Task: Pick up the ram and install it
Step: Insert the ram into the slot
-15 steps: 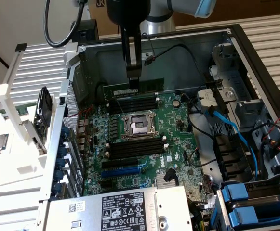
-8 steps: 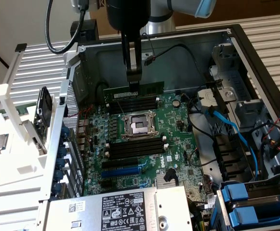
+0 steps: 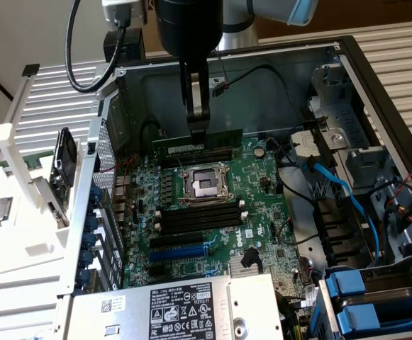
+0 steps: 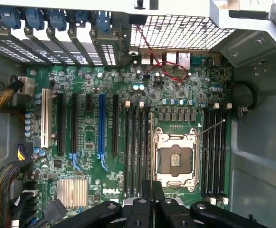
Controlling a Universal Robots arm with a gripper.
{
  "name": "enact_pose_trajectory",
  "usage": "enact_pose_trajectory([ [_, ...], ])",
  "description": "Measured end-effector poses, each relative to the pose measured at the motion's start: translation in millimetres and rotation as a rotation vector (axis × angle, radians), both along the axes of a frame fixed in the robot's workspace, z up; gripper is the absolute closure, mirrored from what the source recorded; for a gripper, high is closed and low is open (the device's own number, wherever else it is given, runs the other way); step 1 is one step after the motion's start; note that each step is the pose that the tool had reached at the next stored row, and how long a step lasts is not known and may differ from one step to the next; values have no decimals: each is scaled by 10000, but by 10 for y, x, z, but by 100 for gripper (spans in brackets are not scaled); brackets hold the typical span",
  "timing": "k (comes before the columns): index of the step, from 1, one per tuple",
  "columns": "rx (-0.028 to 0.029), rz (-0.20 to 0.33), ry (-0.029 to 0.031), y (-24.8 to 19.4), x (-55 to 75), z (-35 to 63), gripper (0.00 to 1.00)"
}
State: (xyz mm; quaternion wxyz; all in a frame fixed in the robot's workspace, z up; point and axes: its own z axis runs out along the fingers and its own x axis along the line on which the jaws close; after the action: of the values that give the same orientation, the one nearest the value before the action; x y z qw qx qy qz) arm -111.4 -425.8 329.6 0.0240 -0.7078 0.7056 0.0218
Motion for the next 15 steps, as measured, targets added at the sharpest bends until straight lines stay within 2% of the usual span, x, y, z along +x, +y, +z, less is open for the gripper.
enact_pose_trajectory([
  [5,41,-1,-1,-40,0,-56,88],
  [9,60,1,0,-45,3,-88,88],
  [15,146,1,1,-49,11,-137,88],
])
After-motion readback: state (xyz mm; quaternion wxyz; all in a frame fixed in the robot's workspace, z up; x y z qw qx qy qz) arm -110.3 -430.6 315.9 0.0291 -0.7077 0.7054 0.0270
